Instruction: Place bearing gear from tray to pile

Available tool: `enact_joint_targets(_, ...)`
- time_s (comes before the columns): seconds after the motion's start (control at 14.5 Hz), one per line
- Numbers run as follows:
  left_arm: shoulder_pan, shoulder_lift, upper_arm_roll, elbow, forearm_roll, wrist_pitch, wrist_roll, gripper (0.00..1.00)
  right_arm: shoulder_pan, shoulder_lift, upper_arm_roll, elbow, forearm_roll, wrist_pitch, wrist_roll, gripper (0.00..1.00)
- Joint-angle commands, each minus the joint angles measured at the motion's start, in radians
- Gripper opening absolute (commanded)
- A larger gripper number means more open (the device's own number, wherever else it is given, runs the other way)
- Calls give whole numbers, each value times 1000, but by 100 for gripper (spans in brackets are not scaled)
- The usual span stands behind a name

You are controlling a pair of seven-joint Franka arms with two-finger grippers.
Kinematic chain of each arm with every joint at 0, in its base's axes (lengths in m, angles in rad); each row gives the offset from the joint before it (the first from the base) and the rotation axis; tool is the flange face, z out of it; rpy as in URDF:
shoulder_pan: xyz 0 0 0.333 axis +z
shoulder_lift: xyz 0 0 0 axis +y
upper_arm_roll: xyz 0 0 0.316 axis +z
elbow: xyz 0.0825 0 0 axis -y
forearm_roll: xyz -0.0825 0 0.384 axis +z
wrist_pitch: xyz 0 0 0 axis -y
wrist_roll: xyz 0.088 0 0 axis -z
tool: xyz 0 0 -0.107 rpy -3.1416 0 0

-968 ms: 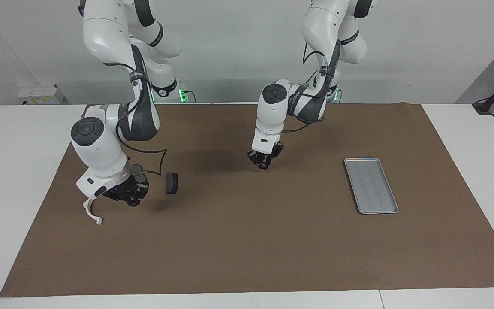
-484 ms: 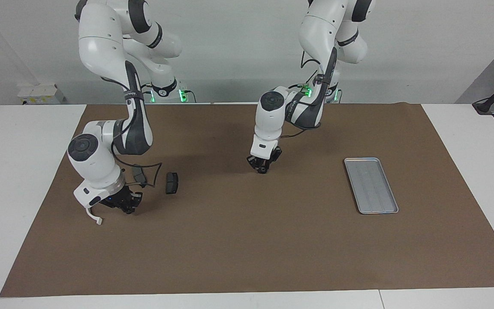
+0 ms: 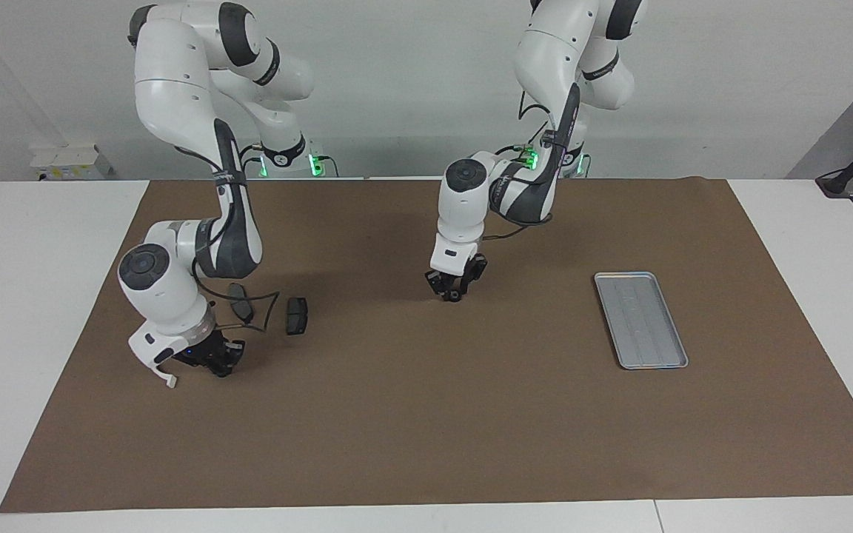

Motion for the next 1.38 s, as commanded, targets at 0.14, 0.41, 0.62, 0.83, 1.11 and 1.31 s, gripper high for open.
enact_joint_targets(0.14,-3,-8,16,-8,36,7,-10,100,-20,7,11,-9,10,22,-16,0)
enact_joint_targets(0.41,132,-86,43,37,38,-80,192,100,-11,3,11,-9,10,15,18,100)
enact_joint_targets(0.62,271,-161,43,77,36,-174,400,100,6,-26,9,-9,3,-15,21,100)
enact_joint_targets(0.83,420,-210,43,110,27,-221,595,100,36,-81,8,-6,2,-93,58,100)
enact_joint_targets(1.11,555,-235,40,172,21,-290,754,100,143,-164,11,1,2,-231,287,100)
enact_joint_targets(1.31,626,-328,48,177,-39,-372,905,100,278,-206,14,2,14,-273,597,100)
